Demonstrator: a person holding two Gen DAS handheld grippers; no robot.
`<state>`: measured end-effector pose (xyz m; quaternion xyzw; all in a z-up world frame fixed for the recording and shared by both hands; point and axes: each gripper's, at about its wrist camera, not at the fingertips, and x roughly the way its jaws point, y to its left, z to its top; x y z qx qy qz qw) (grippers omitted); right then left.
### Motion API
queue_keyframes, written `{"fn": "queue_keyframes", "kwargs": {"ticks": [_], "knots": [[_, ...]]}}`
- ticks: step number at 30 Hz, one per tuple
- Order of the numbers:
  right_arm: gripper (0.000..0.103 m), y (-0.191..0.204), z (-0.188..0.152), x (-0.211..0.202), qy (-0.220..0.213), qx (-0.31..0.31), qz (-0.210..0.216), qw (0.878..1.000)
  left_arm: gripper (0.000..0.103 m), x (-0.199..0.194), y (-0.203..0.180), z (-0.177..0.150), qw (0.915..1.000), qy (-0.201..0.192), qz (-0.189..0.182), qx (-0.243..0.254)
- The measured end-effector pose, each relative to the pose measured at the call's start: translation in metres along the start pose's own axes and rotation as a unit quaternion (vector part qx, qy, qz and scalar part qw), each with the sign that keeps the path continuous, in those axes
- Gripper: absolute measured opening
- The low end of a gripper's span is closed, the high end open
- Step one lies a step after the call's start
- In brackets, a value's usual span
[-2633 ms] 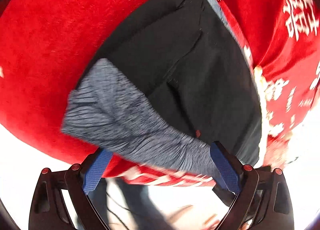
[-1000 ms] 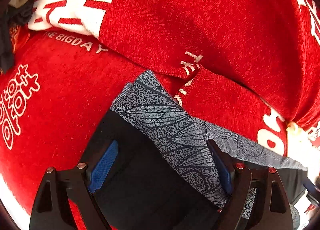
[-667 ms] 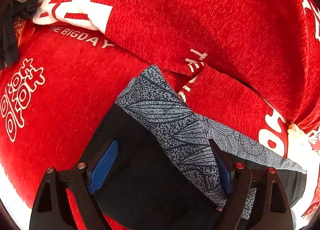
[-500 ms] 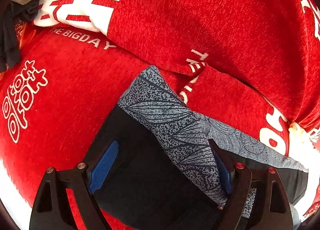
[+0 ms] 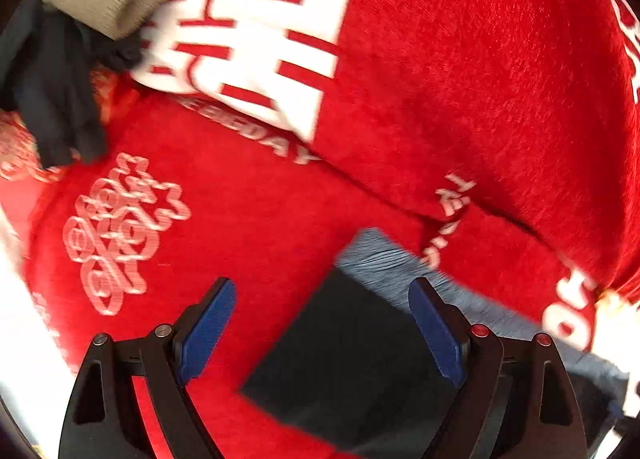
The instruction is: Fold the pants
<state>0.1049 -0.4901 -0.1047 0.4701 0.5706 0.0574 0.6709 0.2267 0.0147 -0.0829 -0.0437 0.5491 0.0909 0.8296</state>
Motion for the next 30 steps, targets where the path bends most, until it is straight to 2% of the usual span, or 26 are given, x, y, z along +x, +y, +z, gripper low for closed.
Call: {"fn": "queue_keyframes", "kwargs": {"ticks": [2, 3, 5, 8, 10, 11, 12, 15, 17, 18, 19, 21, 25, 28, 30], "knots": [[0.063, 0.025, -0.013, 0.018, 0.029, -0.073, -0.041, 0.996, 0.088, -0.001, -0.006, -0.014, 0.9995, 0.009, 0.007, 0.03], [0.057, 0.034, -0.023, 0.033, 0.047, -0.115, -0.068, 0.99, 0.088, 0.005, -0.014, -0.025, 0.9987, 0.024, 0.004, 0.045], [0.051, 0.047, -0.026, 0.068, 0.075, -0.18, -0.11, 0.975, 0.088, 0.02, -0.036, -0.047, 0.9963, 0.051, -0.005, 0.068], [0.045, 0.047, -0.014, 0.113, 0.083, -0.238, -0.16, 0.954, 0.088, 0.043, -0.075, -0.072, 0.993, 0.068, -0.021, 0.094], [0.042, 0.047, 0.005, 0.133, 0.07, -0.249, -0.178, 0.95, 0.088, 0.056, -0.097, -0.078, 0.9929, 0.054, -0.002, 0.107], [0.042, 0.049, 0.017, 0.134, 0.046, -0.245, -0.172, 0.953, 0.09, 0.06, -0.101, -0.076, 0.9941, 0.042, 0.01, 0.1], [0.042, 0.052, 0.024, 0.129, 0.026, -0.234, -0.164, 0.958, 0.098, 0.064, -0.1, -0.071, 0.9955, 0.039, 0.02, 0.084], [0.045, 0.046, 0.046, 0.1, -0.017, -0.159, -0.125, 0.979, 0.1, 0.068, -0.086, -0.056, 0.9966, 0.068, 0.035, 0.03], [0.05, 0.042, 0.046, 0.074, -0.026, -0.144, -0.104, 0.984, 0.1, 0.053, -0.088, -0.053, 0.9952, 0.058, 0.053, 0.058], [0.057, 0.037, 0.042, 0.057, -0.028, -0.145, -0.102, 0.984, 0.1, 0.043, -0.093, -0.056, 0.9941, 0.049, 0.052, 0.081], [0.061, 0.033, 0.037, 0.042, -0.03, -0.147, -0.098, 0.984, 0.1, 0.031, -0.099, -0.06, 0.9922, 0.043, 0.047, 0.107], [0.061, 0.02, 0.016, 0.017, -0.027, -0.149, -0.089, 0.984, 0.1, 0.009, -0.119, -0.076, 0.9879, 0.04, 0.023, 0.148], [0.061, -0.012, -0.019, -0.009, -0.011, -0.124, -0.107, 0.986, 0.1, -0.019, -0.182, -0.126, 0.9733, 0.05, -0.042, 0.22], [0.061, -0.04, -0.049, -0.039, -0.027, -0.102, -0.127, 0.986, 0.1, -0.019, -0.224, -0.156, 0.963, 0.073, -0.071, 0.249], [0.062, -0.056, -0.069, -0.055, -0.038, -0.081, -0.142, 0.986, 0.1, -0.01, -0.247, -0.177, 0.9551, 0.102, -0.088, 0.264]]}}
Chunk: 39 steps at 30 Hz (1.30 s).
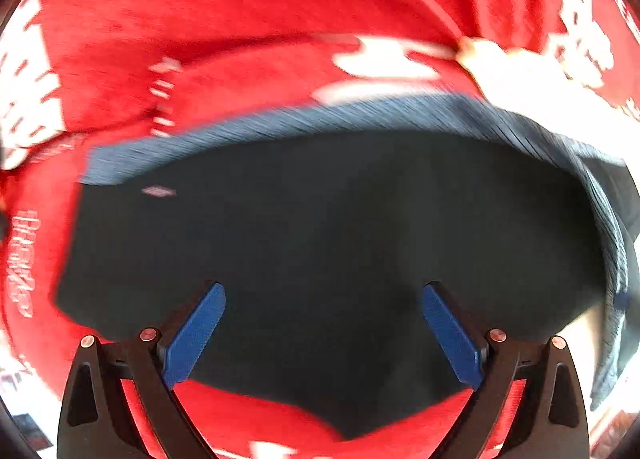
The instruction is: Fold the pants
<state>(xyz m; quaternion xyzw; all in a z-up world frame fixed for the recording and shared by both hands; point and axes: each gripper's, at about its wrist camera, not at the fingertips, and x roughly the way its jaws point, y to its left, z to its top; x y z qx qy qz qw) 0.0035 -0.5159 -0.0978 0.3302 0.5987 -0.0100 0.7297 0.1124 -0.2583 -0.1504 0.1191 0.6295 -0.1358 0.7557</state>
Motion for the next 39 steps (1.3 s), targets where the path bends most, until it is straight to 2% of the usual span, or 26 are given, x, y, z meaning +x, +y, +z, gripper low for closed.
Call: {"fn": "queue_keyframes", "kwargs": {"ticks": [2, 3, 6, 9, 13, 15, 18, 21, 23, 25, 27, 29, 32, 35, 38, 39], "knots": [[0.062, -0.021, -0.023, -0.01, -0.004, 0.039, -0.018, 0.999, 0.102, 0.016, -0.013, -0.01, 0.9995, 0.015, 0.016, 0.023], [0.062, -0.035, -0.035, -0.021, -0.009, 0.06, -0.026, 0.998, 0.103, 0.013, -0.016, -0.012, 0.9995, -0.007, 0.023, 0.021], [0.062, -0.076, -0.073, -0.05, -0.044, 0.122, -0.051, 0.99, 0.103, 0.011, -0.019, -0.012, 0.9992, -0.014, 0.018, 0.034], [0.062, -0.121, -0.109, -0.072, -0.078, 0.195, -0.069, 0.975, 0.103, 0.012, -0.015, -0.012, 0.9993, -0.013, 0.01, 0.034], [0.062, -0.163, -0.143, -0.085, -0.112, 0.258, -0.1, 0.954, 0.103, 0.008, -0.026, -0.014, 0.9968, -0.035, 0.027, 0.066], [0.062, -0.18, -0.159, -0.086, -0.119, 0.292, -0.109, 0.943, 0.103, 0.006, -0.027, -0.019, 0.9967, -0.034, 0.031, 0.066], [0.062, -0.199, -0.173, -0.082, -0.124, 0.326, -0.076, 0.934, 0.103, 0.003, -0.036, -0.021, 0.9961, -0.035, 0.037, 0.071], [0.062, -0.207, -0.171, -0.075, -0.114, 0.321, 0.01, 0.94, 0.103, 0.001, -0.039, -0.023, 0.9954, -0.038, 0.046, 0.075], [0.057, -0.207, -0.163, -0.066, -0.098, 0.316, 0.053, 0.942, 0.103, 0.0, -0.039, -0.024, 0.9954, -0.035, 0.053, 0.071], [0.013, -0.207, -0.155, -0.055, -0.068, 0.315, 0.072, 0.944, 0.103, 0.002, -0.036, -0.022, 0.9959, -0.027, 0.06, 0.062], [0.011, -0.207, -0.147, -0.06, -0.062, 0.316, 0.101, 0.941, 0.103, 0.004, -0.033, -0.018, 0.9962, -0.017, 0.067, 0.053], [0.011, -0.202, -0.13, -0.086, -0.077, 0.289, 0.13, 0.945, 0.103, -0.002, -0.036, -0.015, 0.9958, -0.004, 0.078, 0.048], [0.011, -0.198, -0.092, -0.125, -0.094, 0.255, 0.151, 0.95, 0.103, -0.022, -0.048, -0.012, 0.9976, -0.006, 0.057, 0.04], [0.01, -0.198, -0.023, -0.155, -0.105, 0.199, 0.154, 0.962, 0.103, -0.04, -0.072, -0.006, 0.9974, -0.018, 0.048, 0.05], [0.011, -0.21, 0.07, -0.169, -0.112, 0.155, 0.136, 0.972, 0.103, -0.048, -0.098, 0.004, 0.9979, -0.024, 0.036, 0.049], [0.016, -0.215, 0.094, -0.169, -0.113, 0.15, 0.132, 0.973, 0.103, -0.048, -0.107, 0.009, 0.9981, -0.027, 0.032, 0.045]]}}
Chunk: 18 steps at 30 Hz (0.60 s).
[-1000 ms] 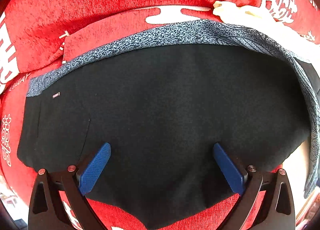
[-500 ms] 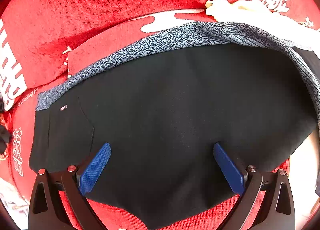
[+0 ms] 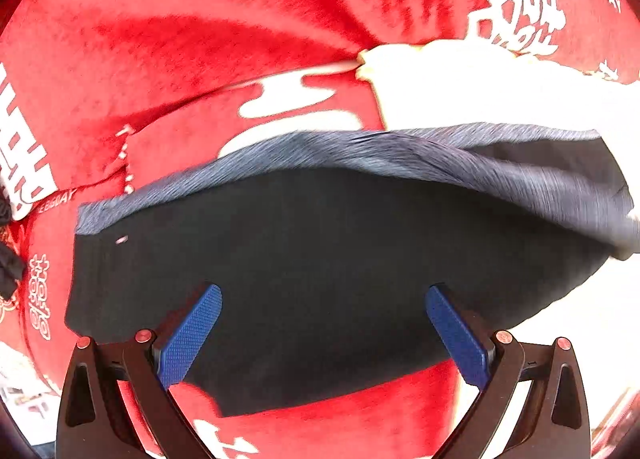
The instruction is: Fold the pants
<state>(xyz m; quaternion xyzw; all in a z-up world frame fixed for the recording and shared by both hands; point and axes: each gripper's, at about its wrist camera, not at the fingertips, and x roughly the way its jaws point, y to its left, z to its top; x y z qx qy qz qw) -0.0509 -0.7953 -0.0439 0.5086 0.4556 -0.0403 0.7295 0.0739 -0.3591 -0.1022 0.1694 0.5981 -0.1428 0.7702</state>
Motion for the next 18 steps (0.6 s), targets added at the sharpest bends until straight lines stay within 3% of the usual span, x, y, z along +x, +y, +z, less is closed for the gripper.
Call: {"fn": "queue_keyframes", "kwargs": {"ticks": [2, 3, 4, 6, 9, 12, 14, 16, 18], "knots": [[0.032, 0.002, 0.046, 0.015, 0.005, -0.006, -0.024, 1.0, 0.103, 0.0, -0.013, 0.008, 1.0, -0.003, -0.004, -0.008], [0.06, 0.004, 0.064, 0.019, 0.002, -0.016, -0.065, 0.998, 0.103, 0.003, -0.017, 0.013, 0.9999, -0.003, -0.007, -0.012], [0.071, 0.008, 0.072, 0.018, -0.006, -0.028, -0.082, 0.996, 0.103, 0.003, -0.024, 0.018, 0.9998, -0.004, -0.011, -0.017], [0.071, 0.012, 0.072, 0.013, -0.022, -0.049, -0.079, 0.995, 0.103, 0.006, -0.03, 0.026, 0.9997, -0.007, -0.014, -0.02], [0.071, -0.013, 0.053, 0.015, -0.021, -0.024, -0.127, 0.991, 0.103, 0.013, -0.043, 0.033, 0.9997, -0.002, -0.012, -0.021], [0.058, -0.062, 0.035, 0.027, 0.003, 0.055, -0.155, 0.986, 0.103, 0.024, -0.048, 0.04, 0.9995, 0.006, -0.01, -0.029], [0.049, -0.091, 0.027, 0.034, 0.004, 0.107, -0.148, 0.983, 0.103, 0.029, -0.051, 0.042, 0.9993, 0.01, -0.011, -0.034], [0.009, -0.111, 0.022, 0.044, 0.004, 0.151, -0.116, 0.982, 0.103, 0.033, -0.053, 0.044, 0.9993, 0.016, -0.006, -0.034], [0.007, -0.109, 0.026, 0.044, -0.019, 0.153, -0.095, 0.983, 0.103, 0.038, -0.054, 0.045, 0.9992, 0.022, 0.002, -0.034]]}}
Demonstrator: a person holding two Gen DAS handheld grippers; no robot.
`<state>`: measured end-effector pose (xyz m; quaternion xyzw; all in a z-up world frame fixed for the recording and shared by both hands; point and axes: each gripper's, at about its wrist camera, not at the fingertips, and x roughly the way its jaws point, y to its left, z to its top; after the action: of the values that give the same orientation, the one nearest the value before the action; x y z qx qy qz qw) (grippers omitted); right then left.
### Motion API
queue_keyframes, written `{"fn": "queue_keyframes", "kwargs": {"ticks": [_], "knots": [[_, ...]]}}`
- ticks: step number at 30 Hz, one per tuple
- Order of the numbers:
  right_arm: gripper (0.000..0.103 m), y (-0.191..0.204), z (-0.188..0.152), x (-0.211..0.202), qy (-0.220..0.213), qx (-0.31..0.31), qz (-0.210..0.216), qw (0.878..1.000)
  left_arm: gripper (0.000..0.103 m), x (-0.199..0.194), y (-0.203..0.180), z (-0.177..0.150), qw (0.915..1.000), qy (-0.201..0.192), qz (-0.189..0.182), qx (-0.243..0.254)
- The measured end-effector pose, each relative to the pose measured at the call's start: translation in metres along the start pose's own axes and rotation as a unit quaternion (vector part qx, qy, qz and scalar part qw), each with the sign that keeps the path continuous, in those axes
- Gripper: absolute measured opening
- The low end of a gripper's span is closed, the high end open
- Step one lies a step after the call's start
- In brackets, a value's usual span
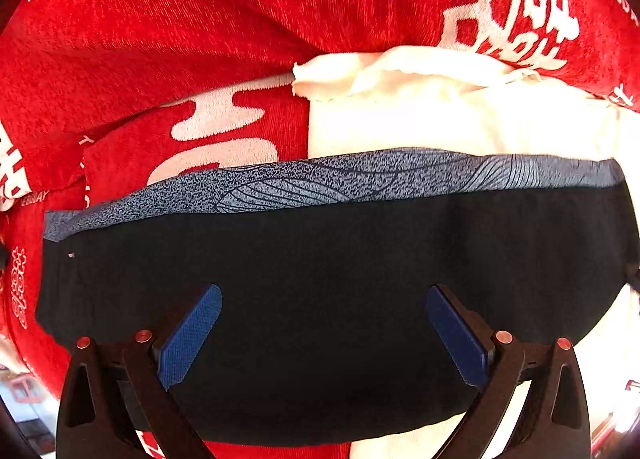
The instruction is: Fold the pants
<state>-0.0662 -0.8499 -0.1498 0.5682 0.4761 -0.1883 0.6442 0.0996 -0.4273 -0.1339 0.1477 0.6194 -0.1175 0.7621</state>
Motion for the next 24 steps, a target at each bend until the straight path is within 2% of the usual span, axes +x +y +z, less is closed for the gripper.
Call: {"fn": "queue_keyframes", "kwargs": {"ticks": [2, 3, 4, 5, 6, 7, 8, 9, 11, 13, 15, 17, 19, 21, 22, 24], "knots": [[0.007, 0.006, 0.005, -0.008, -0.017, -0.006, -0.002, 1.0, 0.103, 0.009, 0.0, -0.001, 0.9996, 0.016, 0.018, 0.011], [0.009, 0.004, 0.006, -0.006, -0.008, 0.0, -0.017, 1.0, 0.103, 0.012, 0.001, -0.002, 0.9992, 0.024, 0.028, 0.015], [0.021, 0.004, 0.006, -0.007, 0.001, 0.001, -0.049, 0.999, 0.103, 0.012, 0.004, -0.002, 0.999, 0.03, 0.03, 0.012], [0.025, 0.006, 0.003, -0.015, -0.007, -0.007, -0.09, 0.996, 0.103, 0.008, 0.008, -0.001, 0.9993, 0.028, 0.024, 0.006], [0.025, 0.01, 0.0, -0.024, -0.028, -0.022, -0.107, 0.994, 0.103, 0.002, 0.01, 0.001, 0.9996, 0.021, 0.017, 0.001], [0.025, 0.021, -0.006, -0.038, -0.058, -0.05, -0.116, 0.99, 0.103, -0.006, 0.013, 0.005, 0.9999, 0.006, 0.01, -0.004], [0.025, 0.038, -0.014, -0.049, -0.086, -0.094, -0.106, 0.986, 0.103, -0.011, 0.013, 0.007, 1.0, -0.004, 0.006, -0.005], [0.025, 0.054, -0.024, -0.049, -0.091, -0.131, -0.094, 0.983, 0.103, -0.013, 0.012, 0.011, 0.9999, -0.012, 0.001, -0.004], [0.025, 0.085, -0.048, -0.018, -0.042, -0.209, -0.071, 0.974, 0.103, -0.006, 0.003, 0.02, 0.9999, -0.016, -0.001, 0.0], [0.025, 0.104, -0.07, 0.026, 0.003, -0.262, -0.063, 0.963, 0.103, 0.011, -0.008, 0.03, 0.9998, -0.015, 0.008, -0.004], [0.025, 0.119, -0.078, 0.07, 0.023, -0.311, -0.063, 0.948, 0.103, 0.03, -0.013, 0.043, 0.9995, -0.02, 0.015, -0.02], [0.023, 0.128, -0.07, 0.101, 0.027, -0.34, -0.083, 0.936, 0.103, 0.046, -0.009, 0.057, 0.9982, -0.022, 0.016, -0.053], [0.019, 0.131, -0.053, 0.107, 0.005, -0.338, -0.072, 0.938, 0.103, 0.056, 0.005, 0.067, 0.9964, -0.026, 0.031, -0.075], [0.017, 0.124, -0.027, 0.098, -0.008, -0.303, -0.069, 0.95, 0.103, 0.06, 0.02, 0.072, 0.9956, -0.027, 0.043, -0.078], [0.017, 0.115, -0.019, 0.089, -0.022, -0.29, -0.082, 0.953, 0.103, 0.063, 0.032, 0.073, 0.9949, -0.023, 0.059, -0.079], [0.017, 0.097, 0.0, 0.074, -0.044, -0.254, -0.107, 0.96, 0.103, 0.06, 0.055, 0.071, 0.9937, -0.01, 0.066, -0.091]]}}
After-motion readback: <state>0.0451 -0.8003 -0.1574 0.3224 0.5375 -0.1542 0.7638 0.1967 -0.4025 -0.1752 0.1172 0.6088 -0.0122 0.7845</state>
